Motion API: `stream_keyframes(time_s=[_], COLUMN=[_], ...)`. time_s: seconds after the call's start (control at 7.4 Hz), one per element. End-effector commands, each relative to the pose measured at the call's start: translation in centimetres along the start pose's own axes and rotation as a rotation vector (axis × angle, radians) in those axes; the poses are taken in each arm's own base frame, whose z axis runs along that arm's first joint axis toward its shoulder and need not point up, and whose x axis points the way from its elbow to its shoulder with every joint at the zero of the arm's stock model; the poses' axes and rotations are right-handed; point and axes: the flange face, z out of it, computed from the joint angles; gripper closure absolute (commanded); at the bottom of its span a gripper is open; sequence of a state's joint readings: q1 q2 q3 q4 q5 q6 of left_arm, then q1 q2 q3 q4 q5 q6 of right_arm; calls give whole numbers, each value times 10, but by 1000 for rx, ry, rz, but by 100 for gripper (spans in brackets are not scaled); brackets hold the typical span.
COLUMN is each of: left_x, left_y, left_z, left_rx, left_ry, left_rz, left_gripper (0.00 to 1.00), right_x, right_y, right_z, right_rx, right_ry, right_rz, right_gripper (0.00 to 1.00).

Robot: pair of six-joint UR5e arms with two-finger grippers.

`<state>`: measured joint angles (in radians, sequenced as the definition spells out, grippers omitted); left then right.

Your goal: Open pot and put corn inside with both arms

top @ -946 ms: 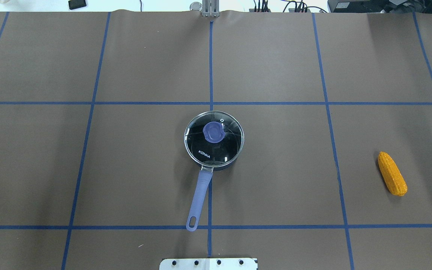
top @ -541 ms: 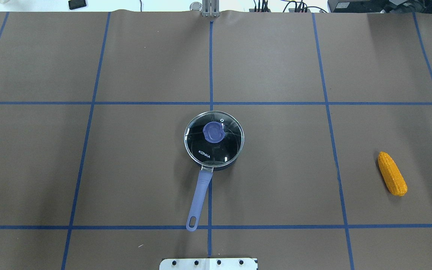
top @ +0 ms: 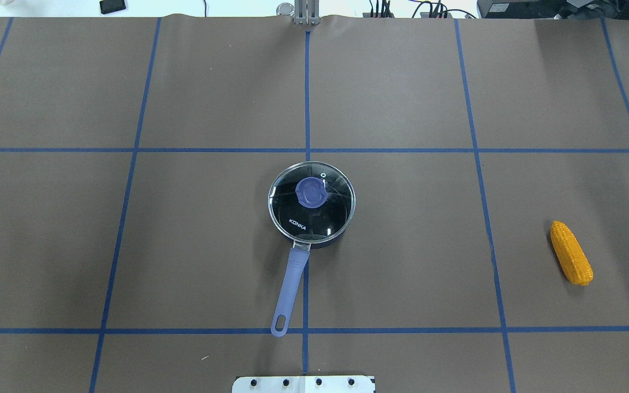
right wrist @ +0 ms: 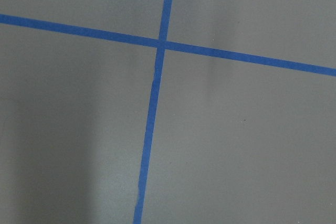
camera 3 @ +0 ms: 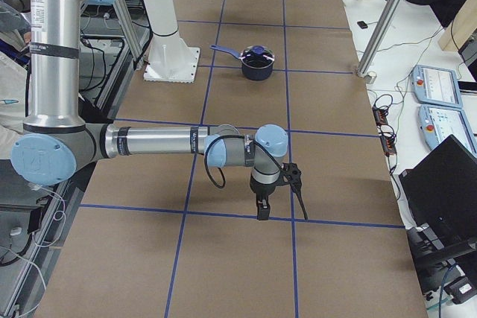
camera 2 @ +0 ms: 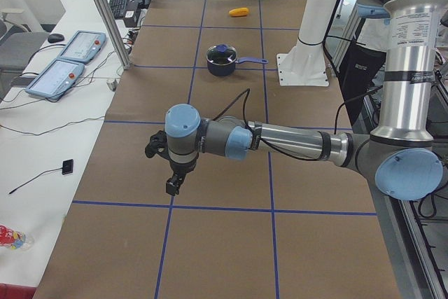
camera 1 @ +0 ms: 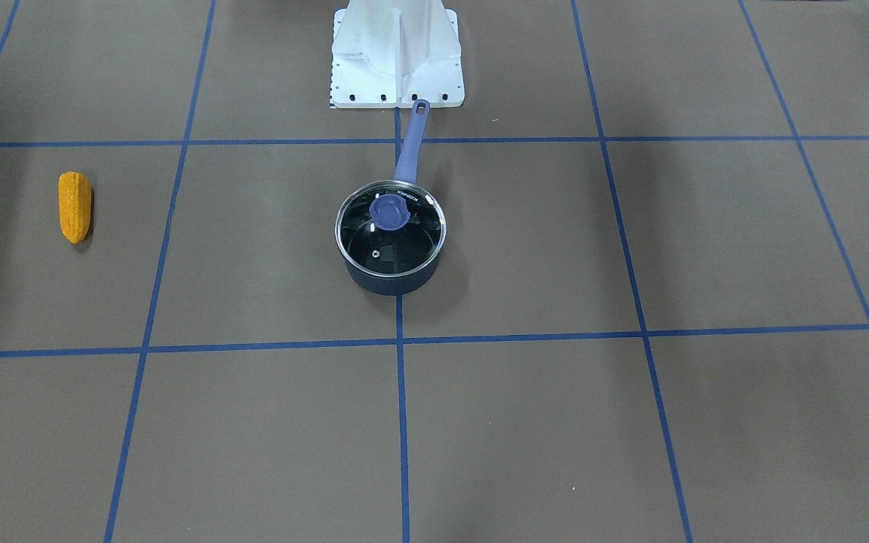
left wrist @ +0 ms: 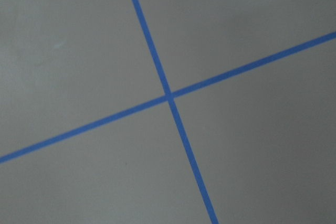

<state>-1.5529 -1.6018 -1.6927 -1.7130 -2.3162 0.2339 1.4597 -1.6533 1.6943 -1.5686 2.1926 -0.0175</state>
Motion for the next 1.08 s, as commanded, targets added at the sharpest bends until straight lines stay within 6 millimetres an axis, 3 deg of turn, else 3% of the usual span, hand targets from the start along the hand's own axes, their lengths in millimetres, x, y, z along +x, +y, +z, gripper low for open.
stream_keyframes(time_s=[0.0,0.14,0.41,0.68,0.81,0.95], left_x=[4,5,25,90,134,204], left_y=[-17,-16,-49,-99,-117,-138], left_z=[-8,-8,-32,-7,2,13], left_rx=[81,82,143,138,127,111], left_ry=[-14,-13,-15,49,92,140], left_rz=[79,80,-9,-20,-113,-211], left_gripper=[2,2,2,2,2,1], right_x=[-10,-14,-21,-25,-25,-24], right_y=[-15,-21,-29,-34,-34,-33], right_z=[-16,-22,-32,-37,-36,-35], right_rx=[51,130,256,273,272,269], right_ry=[5,4,13,13,13,13], right_rz=[-36,-87,-173,-187,-187,-186], right_gripper=[0,0,0,0,0,0])
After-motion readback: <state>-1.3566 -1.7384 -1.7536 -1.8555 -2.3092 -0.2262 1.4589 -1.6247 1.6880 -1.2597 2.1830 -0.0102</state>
